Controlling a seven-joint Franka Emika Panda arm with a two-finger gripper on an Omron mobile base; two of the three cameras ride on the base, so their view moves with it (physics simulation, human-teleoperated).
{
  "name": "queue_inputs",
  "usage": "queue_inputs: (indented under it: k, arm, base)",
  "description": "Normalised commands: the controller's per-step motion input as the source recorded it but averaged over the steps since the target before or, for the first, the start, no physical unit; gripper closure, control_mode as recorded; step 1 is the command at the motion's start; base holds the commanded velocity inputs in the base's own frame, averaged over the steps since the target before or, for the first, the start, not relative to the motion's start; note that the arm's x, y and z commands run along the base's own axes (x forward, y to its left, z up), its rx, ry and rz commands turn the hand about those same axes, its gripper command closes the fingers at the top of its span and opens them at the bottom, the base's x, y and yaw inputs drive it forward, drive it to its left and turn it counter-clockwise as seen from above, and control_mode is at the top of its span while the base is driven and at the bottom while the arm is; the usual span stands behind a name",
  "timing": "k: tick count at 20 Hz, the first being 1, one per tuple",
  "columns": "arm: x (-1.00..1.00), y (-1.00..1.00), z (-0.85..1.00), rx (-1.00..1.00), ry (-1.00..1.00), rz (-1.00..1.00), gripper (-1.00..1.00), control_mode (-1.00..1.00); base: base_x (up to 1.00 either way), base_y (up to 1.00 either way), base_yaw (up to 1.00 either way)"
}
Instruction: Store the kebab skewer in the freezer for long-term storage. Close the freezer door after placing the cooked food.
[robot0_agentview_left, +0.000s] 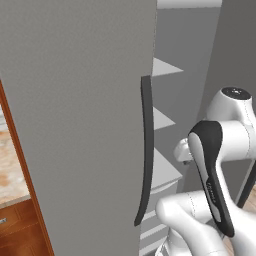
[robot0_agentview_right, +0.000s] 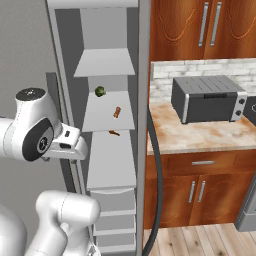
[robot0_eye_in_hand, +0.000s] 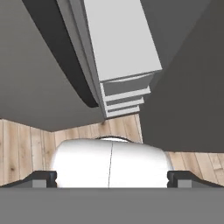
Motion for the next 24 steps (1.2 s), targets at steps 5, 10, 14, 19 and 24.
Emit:
queue_inputs:
  k: [5, 10, 14, 19, 24]
  arm:
    - [-0.2, -0.05, -0.14, 0.0, 0.06, 0.0, -1.0, -1.0]
    - [0.0, 0.05, 0.0, 0.0, 0.0, 0.0, -1.0, -1.0]
    - [-0.02, 0.0, 0.0, 0.0, 0.0, 0.0, -1.0, -1.0]
    - [-0.03, 0.0, 0.0, 0.0, 0.0, 0.0, -1.0, 1.0]
    - [0.0, 0.0, 0.0, 0.0, 0.0, 0.0, -1.0, 1.0]
  base:
    - [0.0, 0.0, 0.0]
    - [0.0, 0.0, 0.0]
    - [0.0, 0.0, 0.0]
    - [-0.31, 0.0, 0.0]
    - [-0.52, -0.04, 0.03]
